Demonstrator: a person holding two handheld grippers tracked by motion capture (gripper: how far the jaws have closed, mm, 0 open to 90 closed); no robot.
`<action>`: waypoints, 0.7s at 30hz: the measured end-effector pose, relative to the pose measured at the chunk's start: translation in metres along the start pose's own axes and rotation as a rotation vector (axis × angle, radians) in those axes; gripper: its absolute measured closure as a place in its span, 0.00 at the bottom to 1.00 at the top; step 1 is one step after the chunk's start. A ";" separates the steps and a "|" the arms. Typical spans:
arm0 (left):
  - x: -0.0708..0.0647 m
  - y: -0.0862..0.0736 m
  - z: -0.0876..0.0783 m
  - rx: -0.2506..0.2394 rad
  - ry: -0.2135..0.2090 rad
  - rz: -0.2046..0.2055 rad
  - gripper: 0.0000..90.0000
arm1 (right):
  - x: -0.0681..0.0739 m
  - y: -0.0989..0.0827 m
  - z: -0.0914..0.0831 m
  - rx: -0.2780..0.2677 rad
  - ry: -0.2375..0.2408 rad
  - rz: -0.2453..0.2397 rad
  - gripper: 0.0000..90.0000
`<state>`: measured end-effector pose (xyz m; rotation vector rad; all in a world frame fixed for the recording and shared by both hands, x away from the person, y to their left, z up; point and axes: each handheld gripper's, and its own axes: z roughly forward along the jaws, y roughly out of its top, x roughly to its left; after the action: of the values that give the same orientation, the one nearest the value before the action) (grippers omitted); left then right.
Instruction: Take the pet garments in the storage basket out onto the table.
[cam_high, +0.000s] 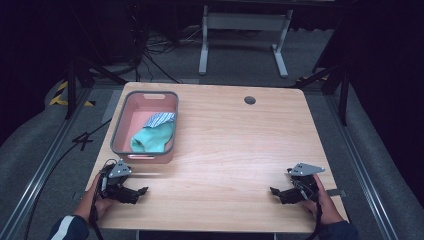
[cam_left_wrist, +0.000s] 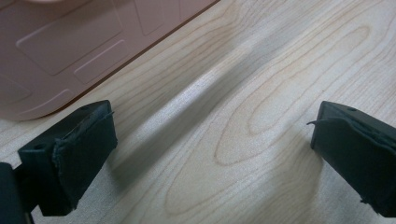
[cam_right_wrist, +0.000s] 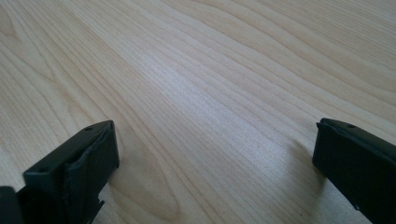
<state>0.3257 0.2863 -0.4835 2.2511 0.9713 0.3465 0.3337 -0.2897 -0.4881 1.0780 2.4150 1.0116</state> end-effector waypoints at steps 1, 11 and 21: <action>0.000 0.000 0.000 -0.002 0.000 0.005 0.00 | 0.000 0.000 0.000 0.001 0.000 -0.002 0.01; -0.002 -0.005 -0.005 -0.027 -0.007 0.012 0.09 | 0.000 0.000 0.000 0.001 0.000 -0.002 0.01; 0.000 -0.006 -0.007 -0.018 -0.020 0.024 0.10 | 0.000 0.000 0.000 0.001 -0.001 -0.002 0.01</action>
<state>0.3195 0.2923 -0.4821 2.2471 0.9274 0.3412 0.3336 -0.2898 -0.4881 1.0765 2.4156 1.0096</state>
